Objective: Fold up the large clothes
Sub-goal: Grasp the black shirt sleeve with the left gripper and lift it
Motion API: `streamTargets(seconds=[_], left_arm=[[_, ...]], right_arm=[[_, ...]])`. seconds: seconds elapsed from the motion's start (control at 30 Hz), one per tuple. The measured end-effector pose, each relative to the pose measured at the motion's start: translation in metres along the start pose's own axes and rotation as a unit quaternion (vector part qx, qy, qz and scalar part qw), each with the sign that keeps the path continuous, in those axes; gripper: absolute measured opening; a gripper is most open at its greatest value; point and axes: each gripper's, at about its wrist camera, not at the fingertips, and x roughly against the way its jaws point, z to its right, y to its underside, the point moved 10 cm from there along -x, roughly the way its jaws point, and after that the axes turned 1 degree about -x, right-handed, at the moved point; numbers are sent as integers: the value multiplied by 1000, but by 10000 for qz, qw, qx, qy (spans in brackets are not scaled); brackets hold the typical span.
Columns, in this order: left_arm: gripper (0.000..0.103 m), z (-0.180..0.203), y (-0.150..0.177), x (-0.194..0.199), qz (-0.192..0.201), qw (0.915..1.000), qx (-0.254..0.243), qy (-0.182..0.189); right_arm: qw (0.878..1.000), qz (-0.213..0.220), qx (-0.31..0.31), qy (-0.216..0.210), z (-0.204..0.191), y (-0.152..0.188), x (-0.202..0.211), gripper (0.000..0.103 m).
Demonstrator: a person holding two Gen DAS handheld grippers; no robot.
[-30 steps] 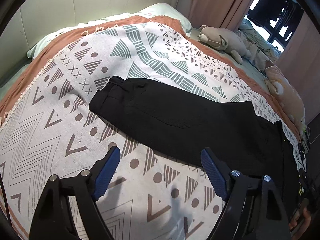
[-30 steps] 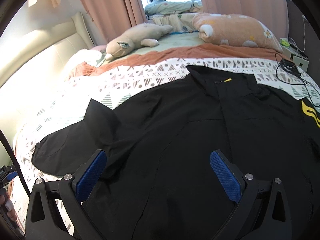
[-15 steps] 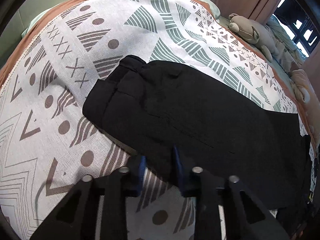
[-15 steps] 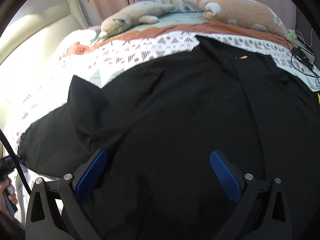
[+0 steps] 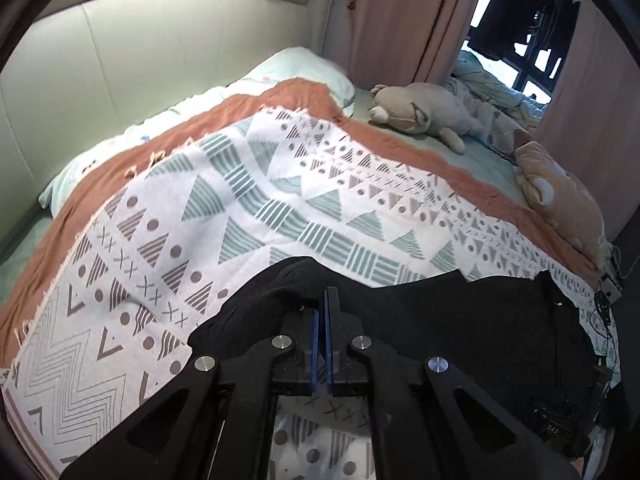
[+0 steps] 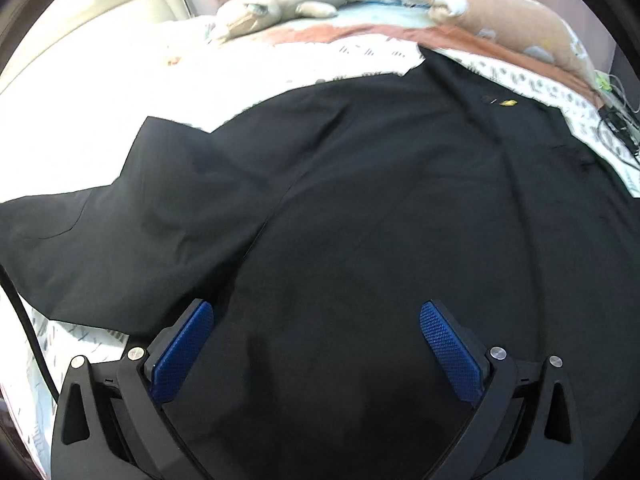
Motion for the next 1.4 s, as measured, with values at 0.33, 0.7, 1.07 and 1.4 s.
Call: streamTargets(seconds=[0.33, 0.7, 1.07, 1.4], left_arm=[[4, 130, -45, 89, 627, 9936, -677, 653], [4, 276, -38, 150, 809, 9761, -1319, 1528], [4, 393, 9, 145, 455, 9596, -1883, 2042], [4, 497, 76, 103, -37, 9422, -2323, 2412]], right_arm=[[9964, 454, -696, -164, 59, 9, 80, 103], [9806, 1102, -1621, 17, 164, 50, 167, 103], [9667, 1218, -2215, 403, 226, 94, 203, 103], [9523, 1207, -2777, 393, 267, 109, 206, 103]])
